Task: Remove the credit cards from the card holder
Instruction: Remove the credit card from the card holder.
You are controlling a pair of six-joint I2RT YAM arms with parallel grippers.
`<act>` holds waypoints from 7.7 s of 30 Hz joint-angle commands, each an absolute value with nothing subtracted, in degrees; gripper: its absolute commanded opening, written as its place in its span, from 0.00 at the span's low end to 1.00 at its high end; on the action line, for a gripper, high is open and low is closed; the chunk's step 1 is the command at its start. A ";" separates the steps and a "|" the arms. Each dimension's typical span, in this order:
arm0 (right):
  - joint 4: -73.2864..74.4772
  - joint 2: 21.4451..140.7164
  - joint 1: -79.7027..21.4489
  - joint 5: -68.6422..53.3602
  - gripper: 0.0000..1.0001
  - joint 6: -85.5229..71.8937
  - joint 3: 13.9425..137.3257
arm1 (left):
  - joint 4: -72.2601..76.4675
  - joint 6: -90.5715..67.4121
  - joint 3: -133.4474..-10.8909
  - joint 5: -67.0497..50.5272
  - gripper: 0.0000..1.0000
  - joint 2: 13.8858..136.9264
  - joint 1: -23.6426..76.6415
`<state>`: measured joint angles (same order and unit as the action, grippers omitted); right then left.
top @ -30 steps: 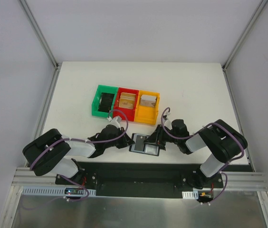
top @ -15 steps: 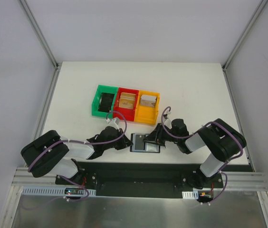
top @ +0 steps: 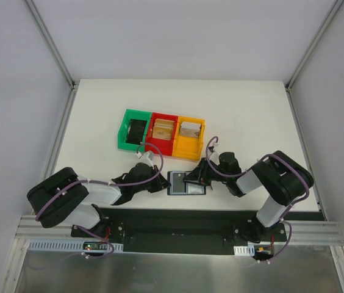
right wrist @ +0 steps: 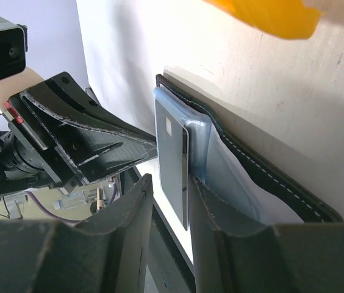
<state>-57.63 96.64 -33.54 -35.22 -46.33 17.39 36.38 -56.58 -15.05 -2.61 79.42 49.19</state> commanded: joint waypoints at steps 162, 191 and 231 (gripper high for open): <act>-47.29 86.49 -26.37 -40.43 0.01 -37.09 13.10 | 30.50 -56.51 -14.85 -0.44 0.00 81.91 50.71; -31.56 75.77 -22.85 -41.22 0.01 -28.92 12.83 | 30.15 -56.51 -15.12 -0.44 0.00 81.47 50.71; -8.97 59.95 -19.42 -41.31 0.00 -21.53 18.45 | 23.03 -53.26 -17.84 3.34 0.54 76.82 50.62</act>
